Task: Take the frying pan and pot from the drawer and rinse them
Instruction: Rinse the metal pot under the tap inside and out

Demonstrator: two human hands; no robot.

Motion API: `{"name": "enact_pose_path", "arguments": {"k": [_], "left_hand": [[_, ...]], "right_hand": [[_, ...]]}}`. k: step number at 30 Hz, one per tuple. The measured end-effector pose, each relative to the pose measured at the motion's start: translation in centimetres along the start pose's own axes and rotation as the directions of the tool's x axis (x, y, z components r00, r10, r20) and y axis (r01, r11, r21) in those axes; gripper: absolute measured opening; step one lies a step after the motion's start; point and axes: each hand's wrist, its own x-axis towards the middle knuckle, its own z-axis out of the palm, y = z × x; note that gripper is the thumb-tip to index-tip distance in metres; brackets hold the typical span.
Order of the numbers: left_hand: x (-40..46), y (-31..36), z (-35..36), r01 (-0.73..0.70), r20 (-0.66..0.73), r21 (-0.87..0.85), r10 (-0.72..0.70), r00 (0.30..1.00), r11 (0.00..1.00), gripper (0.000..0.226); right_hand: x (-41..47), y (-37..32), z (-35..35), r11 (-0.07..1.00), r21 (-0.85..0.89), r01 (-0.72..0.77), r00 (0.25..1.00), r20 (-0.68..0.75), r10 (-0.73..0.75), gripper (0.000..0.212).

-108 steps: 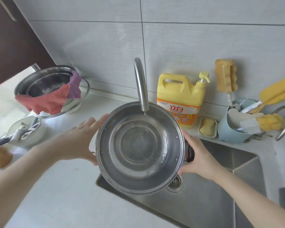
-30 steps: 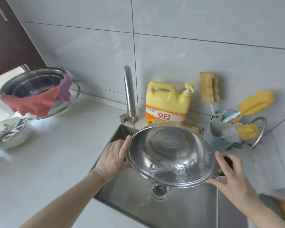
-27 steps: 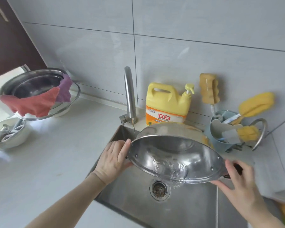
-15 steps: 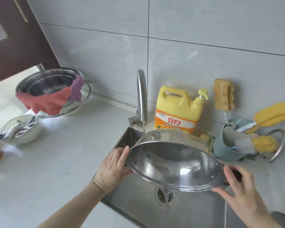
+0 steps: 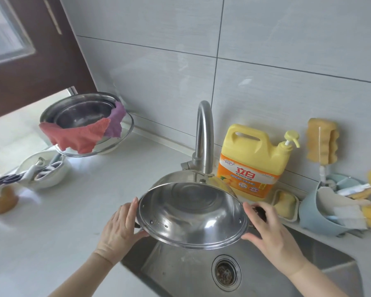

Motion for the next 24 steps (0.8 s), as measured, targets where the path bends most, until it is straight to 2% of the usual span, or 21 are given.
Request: {"name": "enact_pose_path", "arguments": {"k": [4, 8, 13, 14, 16, 17, 18, 20, 21, 24], "left_hand": [[0.0, -1.2, -0.2, 0.032, -0.002, 0.020, -0.032, 0.999, 0.999, 0.084], [0.2, -1.5, 0.0, 0.050, 0.029, 0.014, -0.051, 0.998, 0.999, 0.087], [2.0, 0.6, 1.1, -0.028, 0.006, 0.007, 0.028, 1.000, 1.000, 0.095], [2.3, 1.1, 1.4, -0.056, 0.001, 0.001, 0.056, 0.998, 0.998, 0.099], [3.1, 2.2, 1.9, -0.092, 0.035, -0.023, 0.093, 0.995, 0.995, 0.119], [3.5, 2.7, 2.2, -0.104, 0.057, -0.043, 0.106, 0.993, 0.994, 0.127], [3.8, 3.3, 2.5, -0.125, 0.037, -0.045, 0.127, 0.991, 0.991, 0.122], [4.5, 4.5, 2.9, -0.163, -0.024, -0.032, 0.162, 0.986, 0.986, 0.099], [4.8, 5.0, 3.2, -0.175, -0.030, -0.038, 0.174, 0.984, 0.984, 0.093], [5.7, 6.0, 3.5, -0.220, -0.043, -0.049, 0.218, 0.975, 0.974, 0.083]], "right_hand": [[1.9, 0.0, 0.9, 1.000, 0.009, 0.021, 0.999, 0.027, -0.021, 0.135], [2.3, 0.2, 0.7, 1.000, -0.004, 0.028, 0.999, 0.030, -0.027, 0.136], [0.7, 1.0, -1.1, 0.999, -0.047, 0.000, 1.000, -0.005, 0.000, 0.143], [0.2, 1.1, -1.6, 0.998, -0.057, -0.036, 0.999, 0.001, 0.036, 0.145], [-1.1, 1.4, -2.5, 0.990, -0.054, -0.130, 0.991, 0.026, 0.132, 0.143], [-1.7, 1.6, -2.9, 0.985, -0.042, -0.168, 0.985, 0.033, 0.170, 0.135], [-2.2, 1.8, -3.4, 0.982, -0.034, -0.184, 0.983, 0.002, 0.185, 0.118], [-3.2, 2.2, -4.6, 0.980, -0.039, -0.195, 0.980, -0.051, 0.193, 0.072], [-3.7, 2.5, -5.0, 0.977, -0.029, -0.210, 0.977, -0.048, 0.209, 0.065], [-4.5, 3.0, -5.7, 0.965, 0.008, -0.262, 0.963, -0.063, 0.262, 0.064]]}}
